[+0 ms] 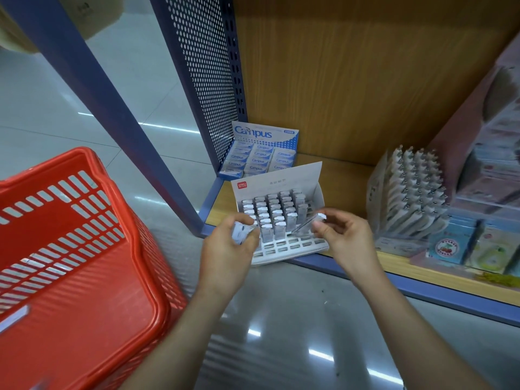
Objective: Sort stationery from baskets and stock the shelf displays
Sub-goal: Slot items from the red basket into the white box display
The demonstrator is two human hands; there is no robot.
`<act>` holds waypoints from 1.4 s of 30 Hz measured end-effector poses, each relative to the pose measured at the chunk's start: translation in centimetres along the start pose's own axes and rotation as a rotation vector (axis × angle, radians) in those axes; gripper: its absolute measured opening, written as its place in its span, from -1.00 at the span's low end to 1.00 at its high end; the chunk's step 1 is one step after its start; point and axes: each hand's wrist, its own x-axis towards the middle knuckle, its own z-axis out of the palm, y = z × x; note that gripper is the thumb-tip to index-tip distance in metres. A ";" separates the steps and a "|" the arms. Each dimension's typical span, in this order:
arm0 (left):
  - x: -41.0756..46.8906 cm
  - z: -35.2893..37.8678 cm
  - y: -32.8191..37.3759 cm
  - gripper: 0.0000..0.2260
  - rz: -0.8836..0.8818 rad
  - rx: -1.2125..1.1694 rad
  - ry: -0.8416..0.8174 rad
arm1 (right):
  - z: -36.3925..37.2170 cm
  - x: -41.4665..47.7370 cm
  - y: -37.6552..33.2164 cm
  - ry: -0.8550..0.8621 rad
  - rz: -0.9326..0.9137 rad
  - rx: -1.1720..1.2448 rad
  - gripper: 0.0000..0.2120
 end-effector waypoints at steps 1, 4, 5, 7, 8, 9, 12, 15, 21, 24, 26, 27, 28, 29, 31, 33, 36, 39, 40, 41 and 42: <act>0.1 -0.1 -0.4 -0.85 -0.006 0.046 0.007 | 0.3 0.2 0.3 -0.012 0.004 -0.006 -0.80; 0.1 0.1 -0.9 -0.85 -0.029 0.104 -0.004 | 0.7 0.8 1.2 -0.035 -0.019 -0.118 -0.78; 0.1 0.2 -1.0 -0.85 -0.032 0.109 -0.008 | 0.7 0.9 1.3 -0.039 -0.026 -0.171 -0.77; 0.1 0.3 -0.9 -0.88 -0.030 0.111 -0.015 | 0.6 1.0 1.1 -0.078 -0.075 -0.272 -0.78; 0.1 0.4 -0.9 -0.88 -0.032 0.105 -0.021 | 0.6 1.1 0.8 -0.106 -0.120 -0.333 -0.78; 0.2 0.5 -0.8 -0.89 -0.032 0.091 -0.030 | 0.6 1.3 0.5 -0.132 -0.171 -0.398 -0.78; 0.4 1.2 0.0 -0.90 0.008 0.039 -0.078 | 0.9 2.1 0.1 -0.217 -0.325 -0.565 -0.84; 0.9 2.3 1.3 -0.88 0.069 0.022 -0.156 | 1.7 2.2 0.8 -0.265 -0.486 -0.709 -0.90; 2.5 4.5 2.8 -0.94 0.122 0.292 -0.183 | 2.4 1.4 1.5 -0.055 -0.253 -0.415 -0.77; 2.6 5.1 2.5 -0.86 0.117 0.399 -0.146 | 2.5 1.3 1.6 -0.035 -0.172 -0.348 -0.75; 2.6 5.3 2.5 -0.84 0.095 0.434 -0.128 | 2.4 1.3 1.5 -0.043 -0.147 -0.346 -0.75; 2.6 5.3 2.6 -0.83 0.089 0.464 -0.125 | 2.3 1.4 1.6 -0.048 -0.136 -0.356 -0.74; 2.7 5.4 2.7 -0.82 0.090 0.504 -0.123 | 2.3 1.5 1.6 -0.056 -0.126 -0.367 -0.73; 2.7 5.4 3.0 -0.82 0.094 0.542 -0.122 | 2.4 1.6 1.6 -0.062 -0.112 -0.376 -0.74; 2.9 5.3 3.5 -0.81 0.099 0.598 -0.127 | 2.6 1.9 1.6 -0.068 -0.102 -0.374 -0.77; 2.9 5.3 3.7 -0.80 0.086 0.618 -0.136 | 2.7 1.8 1.4 -0.076 -0.114 -0.418 -0.80; 2.7 5.0 3.6 -0.79 0.063 0.537 -0.159 | 2.3 1.6 0.9 -0.083 -0.113 -0.506 -0.76; 2.3 4.1 3.4 -0.83 -0.055 0.140 -0.189 | 0.9 0.9 -1.0 -0.002 -0.025 -0.321 -0.78; 1.9 3.7 3.6 -0.85 -0.144 -0.044 -0.203 | 0.3 0.2 -2.0 0.003 0.042 -0.115 -0.83; 1.5 3.3 3.9 -0.87 -0.263 -0.243 -0.232 | -0.1 -0.7 -3.2 -0.044 0.128 0.084 -0.89; 1.1 2.8 4.3 -0.88 -0.387 -0.447 -0.270 | -0.2 -1.8 -4.4 -0.135 0.204 0.230 -0.93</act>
